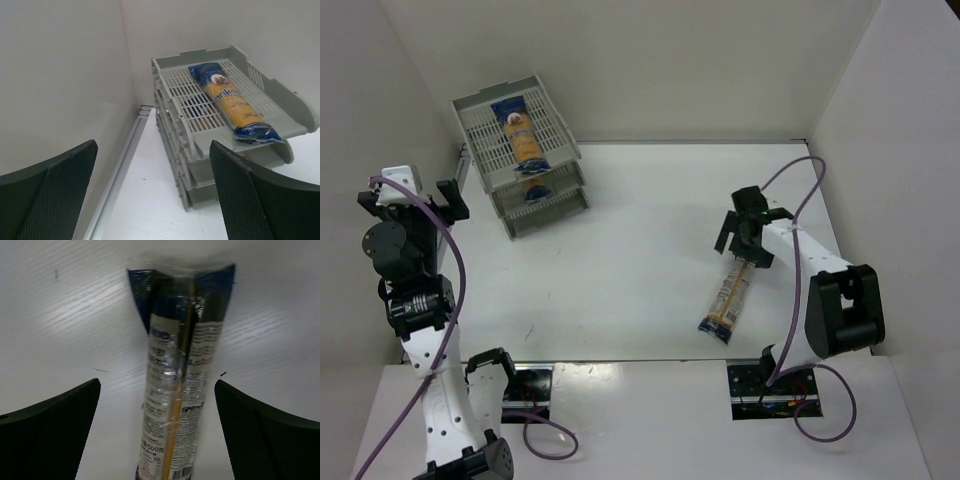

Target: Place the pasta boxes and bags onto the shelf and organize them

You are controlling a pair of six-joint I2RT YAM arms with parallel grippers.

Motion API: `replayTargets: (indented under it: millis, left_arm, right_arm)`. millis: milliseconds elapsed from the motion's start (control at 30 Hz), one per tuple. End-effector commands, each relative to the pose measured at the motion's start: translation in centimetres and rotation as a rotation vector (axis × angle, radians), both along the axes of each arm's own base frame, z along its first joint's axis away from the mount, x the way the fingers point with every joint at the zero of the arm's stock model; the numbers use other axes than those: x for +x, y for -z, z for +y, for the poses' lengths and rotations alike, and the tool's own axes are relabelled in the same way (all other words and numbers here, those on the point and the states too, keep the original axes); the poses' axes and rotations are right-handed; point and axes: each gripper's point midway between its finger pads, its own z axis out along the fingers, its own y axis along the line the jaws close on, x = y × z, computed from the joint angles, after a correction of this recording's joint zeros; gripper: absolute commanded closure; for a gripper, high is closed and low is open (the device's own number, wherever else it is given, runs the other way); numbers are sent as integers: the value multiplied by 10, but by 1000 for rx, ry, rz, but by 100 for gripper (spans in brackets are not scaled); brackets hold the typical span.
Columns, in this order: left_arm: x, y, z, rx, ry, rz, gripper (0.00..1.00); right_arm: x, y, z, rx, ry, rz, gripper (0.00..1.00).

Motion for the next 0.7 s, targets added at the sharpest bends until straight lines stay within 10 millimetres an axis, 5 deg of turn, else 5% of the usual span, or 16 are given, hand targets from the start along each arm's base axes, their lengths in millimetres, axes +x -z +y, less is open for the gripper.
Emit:
replayTargets:
  millis: [0,233,400,667]
  left_arm:
    - [-5,-30,-12,-26,64,-95,0]
    - [1,-31,-4,7,40,-114,0]
    - [3,-39,4,30,20,-135,0]
    - [16,-39,4,24,55,-101,0]
  right_arm:
    - [-8,-17,-11,67,101,-33,0]
    - [-16,-20,-16,106,175,-13,0]
    - [-21,10,-12,107,170,102,2]
    - [-29,51,-34,86,230,260,13]
